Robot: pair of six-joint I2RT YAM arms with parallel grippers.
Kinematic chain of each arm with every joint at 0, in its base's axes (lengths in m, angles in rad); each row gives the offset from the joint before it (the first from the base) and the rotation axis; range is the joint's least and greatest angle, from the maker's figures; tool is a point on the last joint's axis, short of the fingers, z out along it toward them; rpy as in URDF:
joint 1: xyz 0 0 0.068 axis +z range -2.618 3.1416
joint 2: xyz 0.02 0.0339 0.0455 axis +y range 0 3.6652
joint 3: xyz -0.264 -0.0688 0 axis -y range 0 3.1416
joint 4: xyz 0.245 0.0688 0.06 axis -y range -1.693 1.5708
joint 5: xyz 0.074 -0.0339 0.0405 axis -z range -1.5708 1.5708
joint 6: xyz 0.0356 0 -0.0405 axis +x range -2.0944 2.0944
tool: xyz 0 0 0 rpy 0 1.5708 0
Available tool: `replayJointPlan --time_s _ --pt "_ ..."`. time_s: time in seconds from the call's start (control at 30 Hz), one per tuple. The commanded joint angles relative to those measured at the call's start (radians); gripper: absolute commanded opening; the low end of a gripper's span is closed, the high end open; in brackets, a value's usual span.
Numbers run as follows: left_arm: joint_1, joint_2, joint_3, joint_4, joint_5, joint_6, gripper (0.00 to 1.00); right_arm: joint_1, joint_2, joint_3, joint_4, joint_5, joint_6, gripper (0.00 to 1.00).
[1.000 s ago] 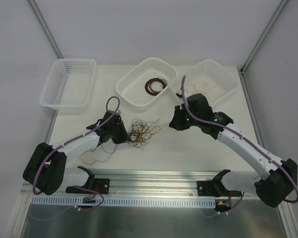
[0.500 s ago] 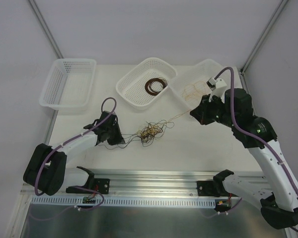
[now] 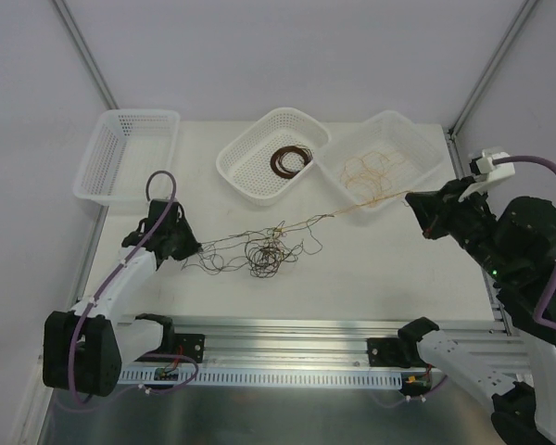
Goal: Untangle the cables
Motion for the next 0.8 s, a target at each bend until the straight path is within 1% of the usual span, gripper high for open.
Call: replayJointPlan --time_s 0.0,0.13,0.17,0.27,0.3,0.33,0.4,0.43,0.47,0.53,0.57,0.6,0.67,0.7,0.77 --pt "0.06 -0.033 0.056 -0.078 -0.085 0.085 0.0 -0.011 -0.03 0.005 0.075 0.122 -0.015 0.01" --pt "0.085 -0.047 0.097 -0.101 -0.097 0.119 0.0 -0.011 -0.027 -0.093 0.032 0.108 0.039 0.01" --pt "0.085 -0.048 0.1 -0.104 -0.091 0.129 0.0 -0.009 -0.032 -0.167 0.031 0.116 0.056 0.01" --pt "0.085 -0.068 0.096 -0.103 -0.068 0.145 0.0 -0.009 -0.038 -0.286 0.031 0.102 0.126 0.01" --pt "0.085 -0.073 0.093 -0.104 -0.022 0.149 0.0 -0.011 -0.033 -0.352 0.023 0.093 0.151 0.02" --pt "0.085 -0.081 0.085 -0.104 -0.005 0.154 0.0 -0.009 -0.021 -0.393 0.025 0.067 0.192 0.03" --pt "0.085 -0.097 0.074 -0.103 0.021 0.166 0.0 -0.009 -0.01 -0.491 0.032 0.029 0.22 0.14" --pt "0.085 -0.116 0.065 -0.103 0.052 0.171 0.0 -0.011 0.002 -0.515 0.032 0.024 0.237 0.18" --pt "0.086 -0.127 0.064 -0.104 0.067 0.184 0.0 -0.009 0.008 -0.532 0.025 0.023 0.248 0.27" --pt "0.085 -0.157 0.056 -0.104 0.13 0.2 0.07 -0.009 0.024 -0.555 -0.001 0.012 0.239 0.39" --pt "0.085 -0.168 0.054 -0.104 0.156 0.209 0.11 -0.009 0.045 -0.552 -0.011 0.0 0.21 0.49" --pt "0.085 -0.177 0.054 -0.104 0.177 0.212 0.23 -0.009 0.054 -0.547 -0.02 -0.046 0.193 0.53" --pt "0.085 -0.2 0.057 -0.104 0.234 0.218 0.35 -0.008 0.086 -0.52 -0.023 -0.082 0.161 0.61" --pt "0.085 -0.208 0.06 -0.104 0.248 0.218 0.45 -0.006 0.099 -0.509 -0.02 -0.102 0.135 0.63" --pt "0.083 -0.225 0.074 -0.103 0.306 0.208 0.57 0.003 0.134 -0.481 -0.005 -0.122 0.11 0.66"
